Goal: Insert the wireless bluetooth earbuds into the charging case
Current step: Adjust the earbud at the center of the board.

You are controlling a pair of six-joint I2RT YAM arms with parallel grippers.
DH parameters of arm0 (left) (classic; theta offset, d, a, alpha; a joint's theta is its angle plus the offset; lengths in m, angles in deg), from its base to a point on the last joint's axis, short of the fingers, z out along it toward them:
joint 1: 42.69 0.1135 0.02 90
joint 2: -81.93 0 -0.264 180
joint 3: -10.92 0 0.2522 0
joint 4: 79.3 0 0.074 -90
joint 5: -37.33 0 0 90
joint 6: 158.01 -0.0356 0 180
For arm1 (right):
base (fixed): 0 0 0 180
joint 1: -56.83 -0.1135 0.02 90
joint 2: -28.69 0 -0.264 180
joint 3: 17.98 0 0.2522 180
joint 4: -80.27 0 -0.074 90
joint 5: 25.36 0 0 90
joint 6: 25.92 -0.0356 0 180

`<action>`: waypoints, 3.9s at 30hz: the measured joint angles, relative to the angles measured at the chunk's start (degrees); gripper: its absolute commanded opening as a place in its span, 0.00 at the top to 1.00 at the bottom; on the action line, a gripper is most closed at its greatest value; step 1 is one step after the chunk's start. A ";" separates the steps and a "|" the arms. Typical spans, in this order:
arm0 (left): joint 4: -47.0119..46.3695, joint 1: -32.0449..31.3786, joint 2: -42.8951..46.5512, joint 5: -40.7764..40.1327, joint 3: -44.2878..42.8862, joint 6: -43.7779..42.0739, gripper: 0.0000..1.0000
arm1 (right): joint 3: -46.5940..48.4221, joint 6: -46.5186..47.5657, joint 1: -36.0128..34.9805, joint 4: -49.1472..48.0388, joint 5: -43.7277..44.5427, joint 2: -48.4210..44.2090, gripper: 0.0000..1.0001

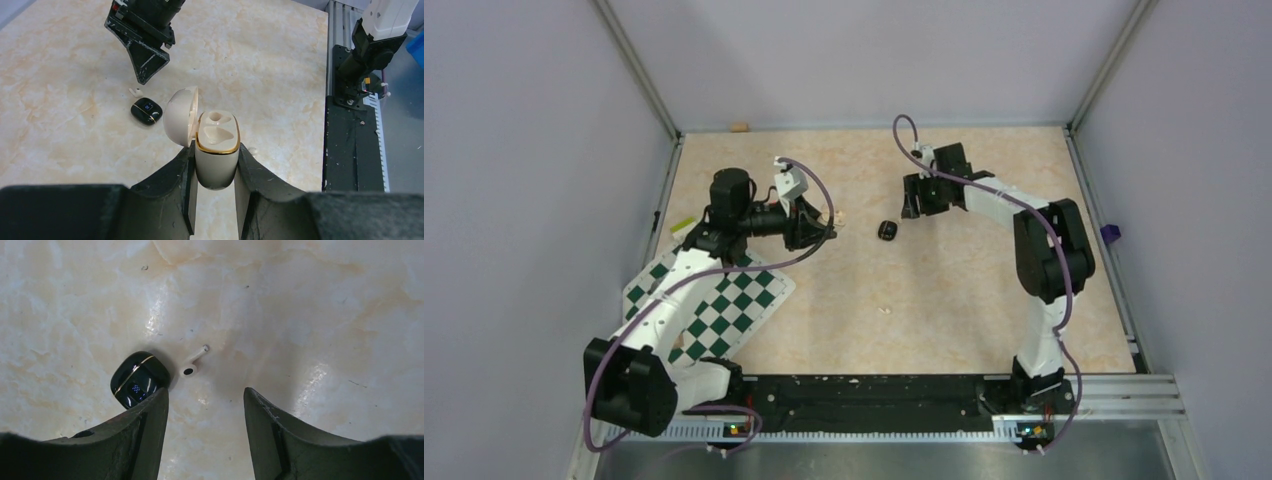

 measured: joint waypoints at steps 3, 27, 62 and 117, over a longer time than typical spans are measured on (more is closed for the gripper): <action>-1.75 0.00 -0.76 -0.09 0.79 1.81 1.00 | 0.42 -0.02 -1.20 0.20 1.07 1.11 0.46; -7.76 0.00 -1.22 -0.17 2.38 5.55 1.00 | 1.60 0.26 -5.20 0.61 10.93 4.11 0.55; -10.10 0.00 -1.90 -0.22 3.45 6.69 1.00 | 8.85 -1.95 2.58 4.61 2.29 4.96 0.57; -11.47 0.11 -3.67 -1.20 3.58 8.74 1.00 | 8.85 0.85 2.49 6.99 -7.52 -1.20 0.82</action>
